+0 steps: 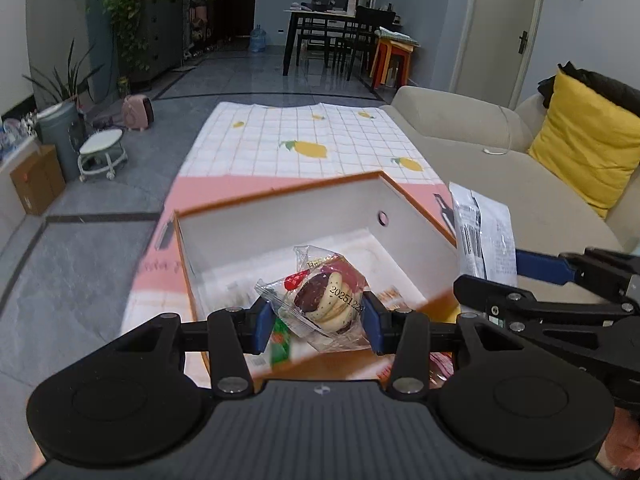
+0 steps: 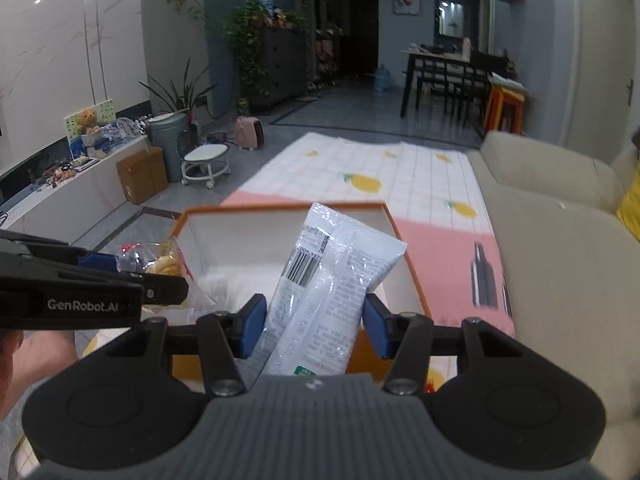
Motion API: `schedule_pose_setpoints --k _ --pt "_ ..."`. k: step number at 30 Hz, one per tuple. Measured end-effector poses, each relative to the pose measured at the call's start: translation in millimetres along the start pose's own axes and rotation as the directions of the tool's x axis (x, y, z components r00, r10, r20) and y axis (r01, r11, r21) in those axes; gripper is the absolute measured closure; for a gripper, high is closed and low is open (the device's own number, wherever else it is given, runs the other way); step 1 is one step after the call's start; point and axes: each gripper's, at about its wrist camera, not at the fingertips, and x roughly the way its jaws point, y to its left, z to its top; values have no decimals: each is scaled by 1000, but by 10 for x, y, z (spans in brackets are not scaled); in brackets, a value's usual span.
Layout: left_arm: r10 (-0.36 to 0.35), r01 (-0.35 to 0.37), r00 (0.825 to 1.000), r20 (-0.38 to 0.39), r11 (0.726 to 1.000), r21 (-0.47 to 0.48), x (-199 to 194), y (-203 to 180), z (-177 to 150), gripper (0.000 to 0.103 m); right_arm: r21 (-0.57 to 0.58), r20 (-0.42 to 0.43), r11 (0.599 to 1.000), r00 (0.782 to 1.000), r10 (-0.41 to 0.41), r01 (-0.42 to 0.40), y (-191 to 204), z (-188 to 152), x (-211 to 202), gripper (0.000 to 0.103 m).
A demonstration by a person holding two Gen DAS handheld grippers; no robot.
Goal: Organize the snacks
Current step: 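Lift and carry the cake pack and white bar over the orange box with both tools, then open both tools to drop the cake pack and white bar into the box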
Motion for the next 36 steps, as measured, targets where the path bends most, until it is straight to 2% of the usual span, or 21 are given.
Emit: schedule_pose_setpoints --k 5,11,20,27,32,36 --pt "29 -29 999 -27 999 -17 249 108 167 52 -4 7 1000 1000 3 -3 40 253 313 52" --pt "48 -50 993 -110 999 -17 597 270 276 52 -24 -8 1000 1000 -21 20 66 430 720 52" --pt "133 -128 960 -246 991 37 1072 401 212 52 -86 -84 994 994 -69 61 118 438 1284 52" --pt "180 -156 923 -339 983 98 1359 425 117 52 -144 -186 987 977 -103 77 216 301 1660 52" --pt "182 -129 921 -346 977 169 1429 307 75 52 -174 -251 982 960 -120 77 224 246 1864 52" --pt "202 -137 919 -338 969 206 1465 239 67 52 -167 -311 983 943 -124 74 185 207 1963 52"
